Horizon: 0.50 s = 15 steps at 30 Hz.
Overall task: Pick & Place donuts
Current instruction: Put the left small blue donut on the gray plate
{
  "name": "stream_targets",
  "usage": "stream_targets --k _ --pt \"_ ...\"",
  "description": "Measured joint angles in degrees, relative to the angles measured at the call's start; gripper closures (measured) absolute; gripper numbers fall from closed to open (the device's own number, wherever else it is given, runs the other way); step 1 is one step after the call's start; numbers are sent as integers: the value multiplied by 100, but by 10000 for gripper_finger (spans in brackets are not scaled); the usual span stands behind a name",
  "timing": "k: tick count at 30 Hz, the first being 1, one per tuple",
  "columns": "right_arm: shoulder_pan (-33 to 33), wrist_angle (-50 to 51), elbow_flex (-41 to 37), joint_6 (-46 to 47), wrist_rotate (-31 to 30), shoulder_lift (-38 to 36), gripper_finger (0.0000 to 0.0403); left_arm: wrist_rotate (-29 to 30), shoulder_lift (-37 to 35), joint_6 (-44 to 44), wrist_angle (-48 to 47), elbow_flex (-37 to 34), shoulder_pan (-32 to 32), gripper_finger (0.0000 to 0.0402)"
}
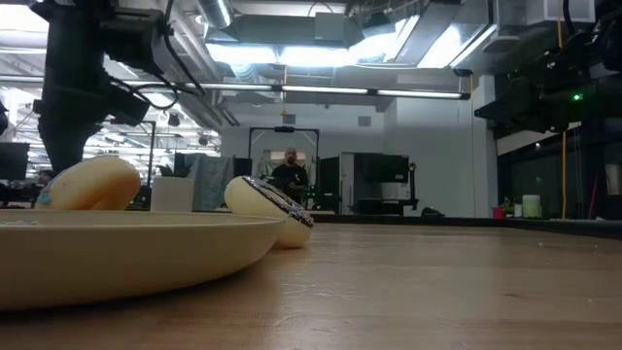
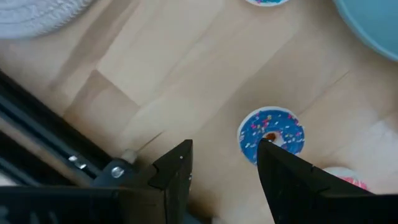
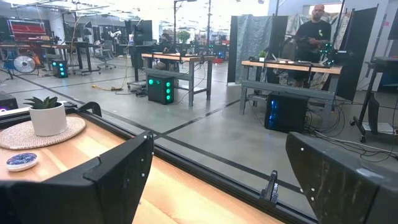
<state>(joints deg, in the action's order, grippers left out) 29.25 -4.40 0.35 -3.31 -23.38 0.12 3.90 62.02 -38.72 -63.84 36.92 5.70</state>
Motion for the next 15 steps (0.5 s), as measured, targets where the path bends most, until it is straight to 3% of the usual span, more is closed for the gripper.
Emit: stream_targets --k 15 --pt "-1 0 -1 0 0 0 38 149 242 -360 411 -297 -473 231"
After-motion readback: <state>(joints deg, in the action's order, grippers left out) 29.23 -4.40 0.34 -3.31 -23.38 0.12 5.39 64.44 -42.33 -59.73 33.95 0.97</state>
